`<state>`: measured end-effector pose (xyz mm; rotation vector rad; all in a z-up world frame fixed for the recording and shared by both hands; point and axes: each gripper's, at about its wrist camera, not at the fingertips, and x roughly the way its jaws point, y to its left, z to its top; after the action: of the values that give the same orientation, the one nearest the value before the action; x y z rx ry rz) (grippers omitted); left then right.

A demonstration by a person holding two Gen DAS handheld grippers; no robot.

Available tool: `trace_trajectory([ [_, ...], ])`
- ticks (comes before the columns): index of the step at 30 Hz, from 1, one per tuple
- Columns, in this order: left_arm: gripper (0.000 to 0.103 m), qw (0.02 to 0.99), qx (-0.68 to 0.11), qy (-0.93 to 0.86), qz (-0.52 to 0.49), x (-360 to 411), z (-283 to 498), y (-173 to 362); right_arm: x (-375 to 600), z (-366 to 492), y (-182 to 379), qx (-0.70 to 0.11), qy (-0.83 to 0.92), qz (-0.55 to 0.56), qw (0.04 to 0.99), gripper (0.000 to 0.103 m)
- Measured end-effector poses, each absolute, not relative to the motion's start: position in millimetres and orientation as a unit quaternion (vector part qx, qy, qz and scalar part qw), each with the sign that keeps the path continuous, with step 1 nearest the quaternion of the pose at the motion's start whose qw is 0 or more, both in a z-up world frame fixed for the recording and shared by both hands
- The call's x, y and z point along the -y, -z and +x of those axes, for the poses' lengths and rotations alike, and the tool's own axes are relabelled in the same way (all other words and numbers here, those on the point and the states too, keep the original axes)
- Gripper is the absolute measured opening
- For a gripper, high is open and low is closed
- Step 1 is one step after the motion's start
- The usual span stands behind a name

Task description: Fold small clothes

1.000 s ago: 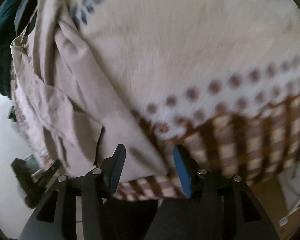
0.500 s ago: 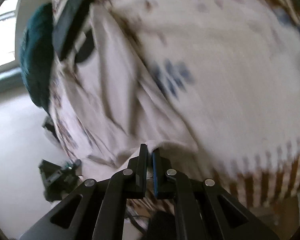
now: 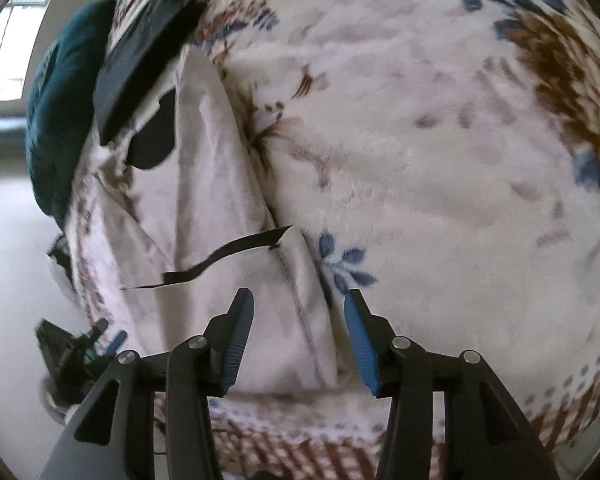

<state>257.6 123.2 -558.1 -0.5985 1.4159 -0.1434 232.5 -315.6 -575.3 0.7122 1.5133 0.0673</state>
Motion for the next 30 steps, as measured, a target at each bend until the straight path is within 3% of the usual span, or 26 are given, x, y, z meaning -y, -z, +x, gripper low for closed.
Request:
trace_trajectory([
  [2,0.062,0.722,-0.649,0.07,-0.229,-106,267,567,306,243,588,-0.68,-0.038,0.3,0.668,0.05],
  [3,0.04,0.724,-0.652,0.073,-0.213,-99,269,570,302,249,593,-0.685,-0.038,0.29,0.667,0.05],
  [4,0.006,0.722,-0.658,0.08,-0.201,-91,273,574,297,253,597,-0.689,-0.043,0.285,0.666,0.05],
  [5,0.006,0.72,-0.66,0.081,-0.2,-90,273,575,294,255,598,-0.688,-0.044,0.279,0.668,0.039],
  [6,0.006,0.723,-0.657,0.078,-0.201,-90,273,574,290,258,595,-0.684,-0.039,0.265,0.679,0.011],
  [7,0.006,0.73,-0.648,0.075,-0.207,-93,272,570,288,259,591,-0.68,-0.036,0.253,0.687,0.003],
  [15,0.006,0.738,-0.629,0.071,-0.236,-112,265,552,304,264,557,-0.633,0.0,0.258,0.73,0.002],
  [21,0.006,0.718,-0.65,0.051,-0.246,-116,272,582,310,270,563,-0.638,0.018,0.246,0.73,0.002],
  [26,0.009,0.696,-0.672,0.062,-0.247,-113,278,576,306,275,585,-0.676,0.006,0.238,0.698,0.002],
  [29,0.026,0.696,-0.67,0.073,-0.246,-115,286,551,303,286,579,-0.687,-0.014,0.248,0.682,0.009],
  [30,0.039,0.705,-0.66,0.081,-0.248,-116,292,539,303,290,573,-0.684,-0.019,0.253,0.684,0.022],
])
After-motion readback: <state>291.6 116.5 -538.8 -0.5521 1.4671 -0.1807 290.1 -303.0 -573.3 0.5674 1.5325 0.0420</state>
